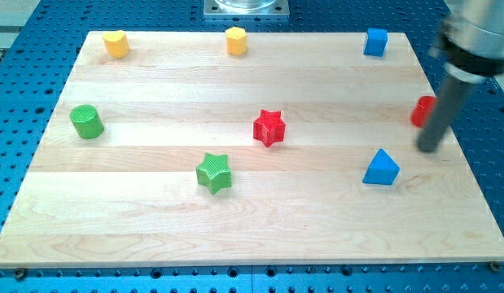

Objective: Place the red circle diagonally to the top right side of the triangle

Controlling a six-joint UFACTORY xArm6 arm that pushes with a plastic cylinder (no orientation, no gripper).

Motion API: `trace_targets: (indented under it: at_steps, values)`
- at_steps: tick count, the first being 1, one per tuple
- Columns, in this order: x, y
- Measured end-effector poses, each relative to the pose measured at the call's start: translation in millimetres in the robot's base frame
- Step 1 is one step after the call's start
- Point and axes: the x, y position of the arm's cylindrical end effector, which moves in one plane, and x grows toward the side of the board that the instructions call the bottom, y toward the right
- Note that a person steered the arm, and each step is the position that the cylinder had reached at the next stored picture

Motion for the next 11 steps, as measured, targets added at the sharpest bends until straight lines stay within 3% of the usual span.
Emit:
trace_targets:
  at_steps: [1,3,4,5,6,7,8,9,10,11]
  values:
    - [61,-35]
    - [-35,-124]
    - [-47,-74]
    - [-121,-80]
    - [-150,-16]
    - [-146,69]
    - [-100,57]
    - [-83,15]
    - [-82,-42]
    - [-133,-9]
